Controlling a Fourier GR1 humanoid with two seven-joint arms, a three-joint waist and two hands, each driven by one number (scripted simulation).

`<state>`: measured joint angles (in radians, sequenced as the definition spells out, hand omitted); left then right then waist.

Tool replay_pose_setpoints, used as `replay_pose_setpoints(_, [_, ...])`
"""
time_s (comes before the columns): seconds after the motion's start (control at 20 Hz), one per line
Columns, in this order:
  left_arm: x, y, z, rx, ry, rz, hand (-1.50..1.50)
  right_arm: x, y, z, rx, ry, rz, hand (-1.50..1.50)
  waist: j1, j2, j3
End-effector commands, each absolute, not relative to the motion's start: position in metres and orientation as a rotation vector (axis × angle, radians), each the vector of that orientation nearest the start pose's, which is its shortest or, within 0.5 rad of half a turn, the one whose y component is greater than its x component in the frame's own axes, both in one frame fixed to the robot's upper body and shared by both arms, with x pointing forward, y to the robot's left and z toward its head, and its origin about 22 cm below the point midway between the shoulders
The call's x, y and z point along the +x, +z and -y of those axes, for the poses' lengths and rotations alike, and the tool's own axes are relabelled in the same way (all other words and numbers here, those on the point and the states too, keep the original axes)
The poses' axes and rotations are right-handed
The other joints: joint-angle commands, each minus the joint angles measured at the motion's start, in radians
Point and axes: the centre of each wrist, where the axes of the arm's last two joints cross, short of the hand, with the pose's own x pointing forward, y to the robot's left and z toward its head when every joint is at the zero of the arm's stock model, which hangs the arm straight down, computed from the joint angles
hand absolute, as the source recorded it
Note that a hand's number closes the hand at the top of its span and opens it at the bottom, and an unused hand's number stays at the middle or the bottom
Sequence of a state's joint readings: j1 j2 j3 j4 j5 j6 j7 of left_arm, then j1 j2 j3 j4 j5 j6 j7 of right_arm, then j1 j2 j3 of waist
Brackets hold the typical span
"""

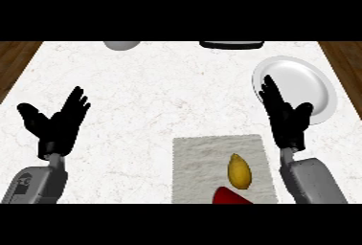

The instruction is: Pick the lemon from the placemat and place it in the plate

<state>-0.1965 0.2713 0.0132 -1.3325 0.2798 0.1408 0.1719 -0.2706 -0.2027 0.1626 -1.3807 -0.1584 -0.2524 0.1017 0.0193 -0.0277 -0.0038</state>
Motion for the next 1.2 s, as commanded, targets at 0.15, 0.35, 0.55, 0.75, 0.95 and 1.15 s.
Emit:
replay_pose_setpoints(0.15, [0.263,0.014,-0.311,0.156,-0.048,1.504,0.00,0.293,0.038,0.138,-0.036,-0.064,1.545,1.50,-0.008,0.024,0.003])
replay_pose_setpoints(0.35, [0.270,0.005,-0.303,0.165,-0.118,1.478,0.00,0.308,0.018,0.197,-0.675,0.279,1.660,1.50,-0.026,0.013,-0.013])
replay_pose_setpoints(0.55, [0.252,-0.017,-0.300,0.151,-0.138,1.507,0.00,0.253,-0.009,0.103,-0.602,-0.105,1.733,-1.50,-0.014,0.024,0.003])
replay_pose_setpoints(0.75, [0.246,-0.022,-0.293,0.151,-0.134,1.511,0.00,0.215,-0.036,0.082,-0.647,-0.035,1.793,-1.50,-0.015,0.026,0.004])
replay_pose_setpoints(0.95, [0.238,-0.017,-0.327,0.175,-0.145,1.517,0.00,0.190,-0.041,0.082,-0.786,-0.067,1.758,-1.50,-0.024,0.022,0.002])
replay_pose_setpoints(1.15, [0.254,-0.021,-0.302,0.161,-0.132,1.518,0.00,0.175,-0.035,0.111,-0.894,0.015,1.678,-1.50,-0.039,0.023,0.001])
